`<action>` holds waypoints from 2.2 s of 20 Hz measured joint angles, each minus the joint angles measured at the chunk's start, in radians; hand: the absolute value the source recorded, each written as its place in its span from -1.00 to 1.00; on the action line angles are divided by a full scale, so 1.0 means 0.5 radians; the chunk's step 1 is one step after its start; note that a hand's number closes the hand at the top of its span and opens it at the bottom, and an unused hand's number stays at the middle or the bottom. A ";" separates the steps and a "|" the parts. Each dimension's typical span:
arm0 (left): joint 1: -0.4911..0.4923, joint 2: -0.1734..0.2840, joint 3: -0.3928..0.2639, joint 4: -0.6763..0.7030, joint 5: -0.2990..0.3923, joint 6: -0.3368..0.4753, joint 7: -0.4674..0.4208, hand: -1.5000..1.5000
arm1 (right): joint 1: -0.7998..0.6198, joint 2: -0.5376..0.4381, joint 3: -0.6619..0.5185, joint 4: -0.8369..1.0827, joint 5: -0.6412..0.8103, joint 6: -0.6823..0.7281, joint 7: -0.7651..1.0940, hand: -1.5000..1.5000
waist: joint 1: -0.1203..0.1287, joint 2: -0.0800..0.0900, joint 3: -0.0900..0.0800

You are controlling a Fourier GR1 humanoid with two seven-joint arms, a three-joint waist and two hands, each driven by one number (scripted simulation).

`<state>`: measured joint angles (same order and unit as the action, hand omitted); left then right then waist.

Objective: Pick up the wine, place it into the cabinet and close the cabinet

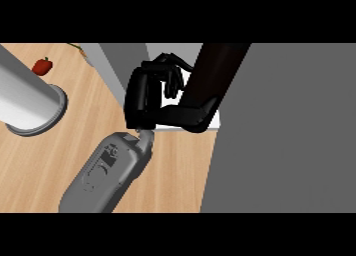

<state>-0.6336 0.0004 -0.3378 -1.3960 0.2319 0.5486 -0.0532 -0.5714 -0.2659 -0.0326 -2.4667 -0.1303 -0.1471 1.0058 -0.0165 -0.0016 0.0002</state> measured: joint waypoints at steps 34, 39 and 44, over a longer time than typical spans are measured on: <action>-0.300 -0.001 -0.155 1.367 0.280 0.039 -0.906 1.00 | 0.020 0.050 -0.049 0.047 -0.056 0.080 -0.070 -1.00 | -0.021 0.010 -0.001; -0.363 -0.001 -0.161 1.594 0.391 0.053 -1.075 1.00 | -0.016 0.036 -0.064 0.072 -0.069 0.090 -0.065 -1.00 | -0.043 0.015 -0.002; -0.437 -0.001 -0.099 1.759 0.514 0.016 -1.228 1.00 | -0.061 0.020 -0.085 0.107 -0.092 0.103 -0.063 -1.00 | -0.049 0.019 -0.002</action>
<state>-0.8523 0.0001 -0.3871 -0.5165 0.4888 0.5568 -0.6673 -0.6022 -0.2559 -0.0749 -2.4133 -0.1763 -0.0958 0.9742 -0.0411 0.0079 -0.0009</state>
